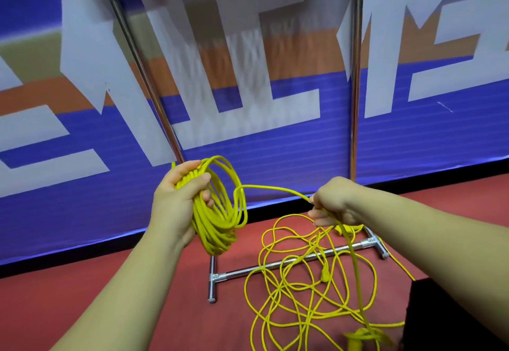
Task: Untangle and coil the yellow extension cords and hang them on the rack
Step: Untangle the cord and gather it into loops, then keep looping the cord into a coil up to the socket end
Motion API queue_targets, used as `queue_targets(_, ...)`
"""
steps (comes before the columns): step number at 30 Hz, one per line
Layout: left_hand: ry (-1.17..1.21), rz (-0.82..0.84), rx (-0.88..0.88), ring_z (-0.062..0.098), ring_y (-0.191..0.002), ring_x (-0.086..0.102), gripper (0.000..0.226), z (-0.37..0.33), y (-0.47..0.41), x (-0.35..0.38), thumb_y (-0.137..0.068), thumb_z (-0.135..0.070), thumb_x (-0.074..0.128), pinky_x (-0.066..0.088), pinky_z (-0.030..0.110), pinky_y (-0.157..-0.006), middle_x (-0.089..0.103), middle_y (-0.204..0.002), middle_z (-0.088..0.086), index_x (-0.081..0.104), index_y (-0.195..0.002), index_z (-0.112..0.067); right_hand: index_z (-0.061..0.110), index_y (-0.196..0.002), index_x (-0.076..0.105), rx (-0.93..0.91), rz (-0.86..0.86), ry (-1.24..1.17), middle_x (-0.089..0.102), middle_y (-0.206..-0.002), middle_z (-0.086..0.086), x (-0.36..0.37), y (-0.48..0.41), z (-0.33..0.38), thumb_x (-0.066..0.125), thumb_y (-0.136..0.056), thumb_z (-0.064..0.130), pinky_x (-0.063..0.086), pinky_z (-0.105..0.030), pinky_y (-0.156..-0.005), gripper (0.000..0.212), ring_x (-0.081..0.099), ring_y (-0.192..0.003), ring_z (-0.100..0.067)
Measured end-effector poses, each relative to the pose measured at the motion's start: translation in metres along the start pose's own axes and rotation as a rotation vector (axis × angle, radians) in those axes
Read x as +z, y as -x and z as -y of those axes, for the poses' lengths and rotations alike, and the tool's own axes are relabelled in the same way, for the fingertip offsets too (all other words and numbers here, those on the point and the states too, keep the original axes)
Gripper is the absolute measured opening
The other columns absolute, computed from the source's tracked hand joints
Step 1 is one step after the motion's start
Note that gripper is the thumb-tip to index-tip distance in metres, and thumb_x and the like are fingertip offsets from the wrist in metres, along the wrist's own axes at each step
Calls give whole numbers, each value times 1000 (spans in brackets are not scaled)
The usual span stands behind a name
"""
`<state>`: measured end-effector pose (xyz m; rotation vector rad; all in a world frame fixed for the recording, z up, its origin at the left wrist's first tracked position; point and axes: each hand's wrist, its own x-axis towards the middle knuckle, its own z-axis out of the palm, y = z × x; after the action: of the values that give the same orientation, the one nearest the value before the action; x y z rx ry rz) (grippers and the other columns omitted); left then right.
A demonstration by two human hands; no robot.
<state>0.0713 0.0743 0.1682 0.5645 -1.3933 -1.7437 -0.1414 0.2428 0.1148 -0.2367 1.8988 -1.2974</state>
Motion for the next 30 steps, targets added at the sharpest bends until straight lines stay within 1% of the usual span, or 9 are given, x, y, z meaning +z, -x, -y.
queue_targets(2, -1, 71, -25, 14, -45, 47, 29, -3, 4, 5, -87, 6, 63, 44, 27, -45, 60, -73, 10, 61, -110, -10, 1, -95, 60, -2, -32, -10, 66, -87, -17, -1, -8, -1, 49, -99, -1, 62, -39, -58, 12, 72, -59, -16)
queue_targets(6, -59, 172, -66, 16, -44, 45, 29, -3, 9, 8, -83, 3, 65, 45, 29, -44, 54, -66, 11, 61, -109, -10, 6, -96, 65, -62, -85, 44, 66, -84, -15, -6, -17, -2, 51, -94, -3, 53, -33, -60, 17, 64, -71, -22)
queue_targets(10, -144, 125, -110, 18, -44, 47, 24, 6, 5, 4, -87, 7, 64, 45, 28, -44, 55, -62, 9, 63, -105, -9, 11, -82, 62, -184, -98, 151, 65, -75, -12, -8, -20, -7, 60, -91, -6, 46, -26, -57, 20, 61, -63, -20)
queue_targets(18, -404, 109, -261, 20, -44, 48, 19, 38, 0, -14, -86, 6, 69, 46, 28, -45, 53, -62, 13, 66, -104, -1, 15, -80, 68, -364, -85, 338, 66, -67, -4, 0, -30, -18, 75, -82, 3, 44, -21, -53, 14, 55, -53, -14)
queue_targets(21, -458, 120, -300, 21, -44, 48, 18, 48, -1, -20, -86, 4, 71, 47, 29, -46, 52, -62, 14, 67, -103, -1, 16, -87, 72, -347, -6, 377, 72, -79, -5, 6, -38, -27, 72, -83, 2, 47, -30, -63, 15, 59, -67, -20)
queue_targets(24, -501, 118, -327, 19, -43, 50, 16, 60, -1, -23, -87, 2, 72, 48, 29, -47, 53, -57, 10, 67, -101, -3, 13, -118, 70, -302, 106, 498, 73, -99, -12, 7, -43, -41, 71, -84, 1, 51, -34, -70, 36, 61, -78, -24)
queue_targets(27, -565, 118, -344, 16, -42, 52, 13, 73, 2, -24, -88, 0, 72, 50, 28, -46, 56, -55, 7, 68, -99, -6, 20, -143, 52, -313, 217, 820, 65, -130, -7, 7, -41, -50, 76, -86, 21, 49, -30, -91, 62, 65, -106, -20)
queue_targets(29, -579, 121, -351, 18, -42, 52, 11, 84, 4, -25, -88, 0, 72, 49, 28, -46, 55, -56, 10, 68, -96, -8, 21, -149, 44, -345, 244, 1038, 55, -144, -4, 7, -37, -53, 75, -87, 32, 42, -27, -102, 70, 54, -128, -21)
queue_targets(30, -576, 127, -354, 19, -42, 51, 11, 89, 5, -24, -88, 0, 71, 49, 29, -46, 54, -55, 11, 67, -95, -8, 21, -149, 43, -351, 258, 1138, 53, -145, -4, 7, -36, -57, 73, -87, 35, 41, -27, -103, 70, 51, -132, -23)
